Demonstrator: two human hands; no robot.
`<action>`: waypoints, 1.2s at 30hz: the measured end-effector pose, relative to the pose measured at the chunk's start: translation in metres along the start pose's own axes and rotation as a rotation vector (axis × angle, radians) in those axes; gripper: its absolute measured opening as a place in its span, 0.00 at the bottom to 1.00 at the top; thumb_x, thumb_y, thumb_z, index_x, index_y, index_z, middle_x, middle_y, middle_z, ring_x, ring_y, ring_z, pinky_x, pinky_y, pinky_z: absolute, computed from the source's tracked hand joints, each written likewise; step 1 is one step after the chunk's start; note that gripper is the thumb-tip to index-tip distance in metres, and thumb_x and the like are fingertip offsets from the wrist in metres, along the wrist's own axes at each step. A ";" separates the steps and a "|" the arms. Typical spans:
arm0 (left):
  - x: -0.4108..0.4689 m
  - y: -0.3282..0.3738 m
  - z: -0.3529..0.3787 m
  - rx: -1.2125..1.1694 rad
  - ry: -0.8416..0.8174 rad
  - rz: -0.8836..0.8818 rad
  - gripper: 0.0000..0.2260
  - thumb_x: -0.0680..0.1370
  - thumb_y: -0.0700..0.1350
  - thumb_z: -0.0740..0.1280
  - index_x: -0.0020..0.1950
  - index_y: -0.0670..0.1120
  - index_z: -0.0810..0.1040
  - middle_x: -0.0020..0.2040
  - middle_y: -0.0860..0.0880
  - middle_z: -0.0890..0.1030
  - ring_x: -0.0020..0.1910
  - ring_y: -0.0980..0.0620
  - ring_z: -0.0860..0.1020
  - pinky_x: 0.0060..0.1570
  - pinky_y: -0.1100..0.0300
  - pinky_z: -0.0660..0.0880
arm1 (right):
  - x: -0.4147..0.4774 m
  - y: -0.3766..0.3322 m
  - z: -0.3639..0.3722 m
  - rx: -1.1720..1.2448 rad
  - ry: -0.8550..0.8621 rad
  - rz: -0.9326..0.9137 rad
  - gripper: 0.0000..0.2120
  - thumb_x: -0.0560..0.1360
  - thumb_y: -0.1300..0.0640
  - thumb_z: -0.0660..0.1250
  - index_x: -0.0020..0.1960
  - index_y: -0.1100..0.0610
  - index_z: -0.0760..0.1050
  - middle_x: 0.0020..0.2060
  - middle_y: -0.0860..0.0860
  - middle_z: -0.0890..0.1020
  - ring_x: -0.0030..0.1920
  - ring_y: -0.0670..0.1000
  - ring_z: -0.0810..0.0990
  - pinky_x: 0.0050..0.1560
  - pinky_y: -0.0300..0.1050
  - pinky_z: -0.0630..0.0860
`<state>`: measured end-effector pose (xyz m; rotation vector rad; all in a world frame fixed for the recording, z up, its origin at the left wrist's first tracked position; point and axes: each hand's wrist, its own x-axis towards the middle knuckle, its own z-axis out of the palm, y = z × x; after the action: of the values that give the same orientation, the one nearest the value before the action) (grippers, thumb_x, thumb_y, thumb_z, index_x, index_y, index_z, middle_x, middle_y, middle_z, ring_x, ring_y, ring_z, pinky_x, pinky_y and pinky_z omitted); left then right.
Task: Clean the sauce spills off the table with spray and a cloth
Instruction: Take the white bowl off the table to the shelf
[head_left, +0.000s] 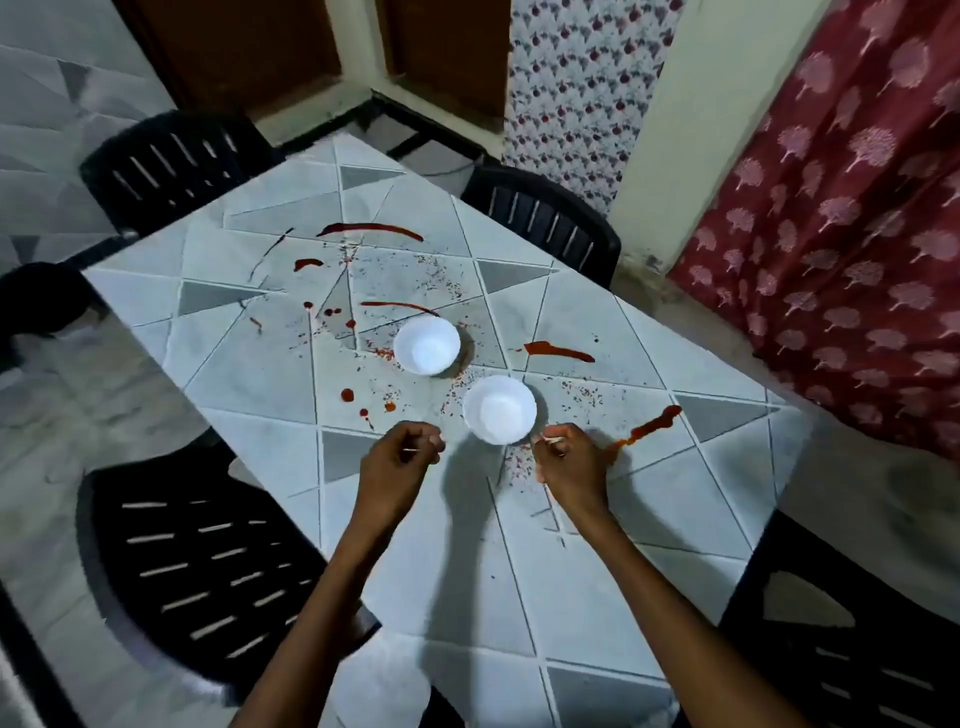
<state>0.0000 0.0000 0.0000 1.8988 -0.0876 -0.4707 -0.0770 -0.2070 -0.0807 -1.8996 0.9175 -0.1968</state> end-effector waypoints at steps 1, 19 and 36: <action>0.022 -0.003 -0.004 0.004 0.008 -0.017 0.06 0.78 0.40 0.66 0.47 0.50 0.81 0.43 0.52 0.85 0.43 0.52 0.83 0.51 0.52 0.80 | 0.010 -0.004 0.010 -0.059 -0.007 0.060 0.16 0.69 0.35 0.66 0.48 0.45 0.75 0.38 0.51 0.86 0.40 0.54 0.86 0.46 0.56 0.83; 0.191 -0.018 -0.038 -0.102 0.102 -0.205 0.07 0.78 0.38 0.66 0.54 0.46 0.79 0.49 0.51 0.81 0.44 0.57 0.78 0.24 0.71 0.70 | 0.096 -0.098 0.064 0.194 0.091 0.275 0.04 0.76 0.64 0.72 0.50 0.65 0.80 0.37 0.48 0.83 0.31 0.45 0.84 0.41 0.52 0.86; 0.239 -0.027 -0.034 -0.132 0.037 -0.144 0.09 0.77 0.44 0.70 0.57 0.48 0.82 0.54 0.50 0.83 0.54 0.48 0.79 0.57 0.45 0.79 | 0.141 -0.123 0.148 -0.653 0.053 0.006 0.16 0.83 0.55 0.63 0.70 0.55 0.76 0.58 0.57 0.84 0.59 0.59 0.83 0.55 0.54 0.81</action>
<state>0.2270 -0.0273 -0.0815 1.7907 0.1036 -0.5254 0.1578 -0.1680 -0.0885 -2.4950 1.1118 0.0709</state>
